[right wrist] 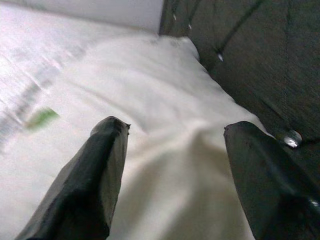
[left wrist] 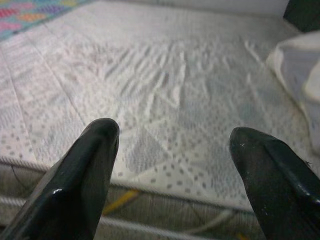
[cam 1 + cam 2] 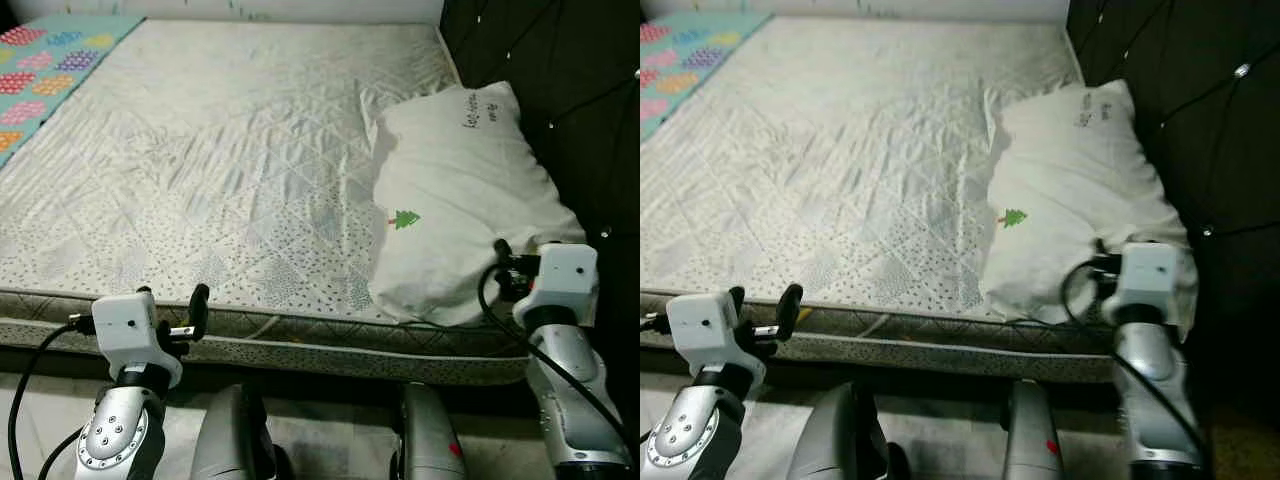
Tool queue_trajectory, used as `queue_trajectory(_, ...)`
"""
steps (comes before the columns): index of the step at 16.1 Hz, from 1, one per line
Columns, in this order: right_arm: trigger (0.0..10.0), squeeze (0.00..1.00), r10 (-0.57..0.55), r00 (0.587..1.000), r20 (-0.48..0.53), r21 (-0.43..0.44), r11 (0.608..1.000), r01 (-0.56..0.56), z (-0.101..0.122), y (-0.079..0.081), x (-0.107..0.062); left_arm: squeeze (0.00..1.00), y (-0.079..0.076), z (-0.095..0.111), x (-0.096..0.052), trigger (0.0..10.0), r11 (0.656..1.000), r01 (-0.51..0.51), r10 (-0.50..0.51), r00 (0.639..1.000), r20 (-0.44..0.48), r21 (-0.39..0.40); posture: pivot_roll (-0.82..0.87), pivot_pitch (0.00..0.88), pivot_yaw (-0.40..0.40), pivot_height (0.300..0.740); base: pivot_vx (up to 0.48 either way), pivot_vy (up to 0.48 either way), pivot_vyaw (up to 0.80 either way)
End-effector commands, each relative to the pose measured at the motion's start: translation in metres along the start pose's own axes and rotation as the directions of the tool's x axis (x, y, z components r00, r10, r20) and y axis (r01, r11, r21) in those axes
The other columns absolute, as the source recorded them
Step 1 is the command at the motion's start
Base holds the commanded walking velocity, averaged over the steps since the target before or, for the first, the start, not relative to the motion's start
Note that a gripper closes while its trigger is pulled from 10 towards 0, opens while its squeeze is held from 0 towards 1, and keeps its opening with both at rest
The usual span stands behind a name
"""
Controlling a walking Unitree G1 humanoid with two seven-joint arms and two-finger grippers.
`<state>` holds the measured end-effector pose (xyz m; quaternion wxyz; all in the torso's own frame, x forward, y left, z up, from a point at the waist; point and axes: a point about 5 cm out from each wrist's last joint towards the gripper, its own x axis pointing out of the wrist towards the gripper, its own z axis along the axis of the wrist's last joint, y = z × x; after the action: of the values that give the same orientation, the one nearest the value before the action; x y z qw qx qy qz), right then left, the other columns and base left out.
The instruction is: Clean up the room
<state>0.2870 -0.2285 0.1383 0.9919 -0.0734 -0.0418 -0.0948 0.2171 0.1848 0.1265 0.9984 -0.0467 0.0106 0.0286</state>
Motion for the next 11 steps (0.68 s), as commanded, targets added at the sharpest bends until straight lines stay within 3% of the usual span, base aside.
queue_trajectory(1, 10.0, 1.0, 0.007, 1.0, 0.009, 0.029, 1.0, -0.007, 0.003, 0.006, -0.002, 0.0, 0.003, -0.003, 0.001, 10.0, 1.0, -0.021, 0.021, 1.0, -0.002, 0.008, -0.09, 0.031, 0.052, 0.588, 0.0, 0.0, 0.0)
queue_trajectory(5, 10.0, 1.0, 0.081, 0.996, 0.02, 0.145, 0.986, -0.083, 0.011, 0.04, -0.003, 0.0, -0.002, -0.004, 0.013, 10.0, 1.0, -0.022, 0.022, 0.999, 0.036, -0.008, -0.09, 0.0, 0.053, 0.588, 0.0, 0.0, 0.0)
queue_trajectory(6, 10.0, 0.0, 0.105, 0.994, 0.033, 0.172, 0.979, -0.109, 0.017, 0.049, 0.001, 0.0, -0.004, -0.006, 0.018, 10.0, 1.0, -0.019, 0.019, 0.999, 0.048, -0.01, -0.1, 0.0, 0.054, 0.588, 0.0, 0.0, 0.0)
queue_trajectory(11, 10.0, 0.0, 0.124, 0.988, 0.095, 0.253, 0.956, -0.145, 0.035, 0.063, 0.021, 0.0, -0.007, -0.006, 0.03, 10.0, 1.0, -0.007, 0.008, 0.997, 0.076, -0.01, -0.1, 0.0, 0.06, 0.597, 0.0, 0.0, 0.0)
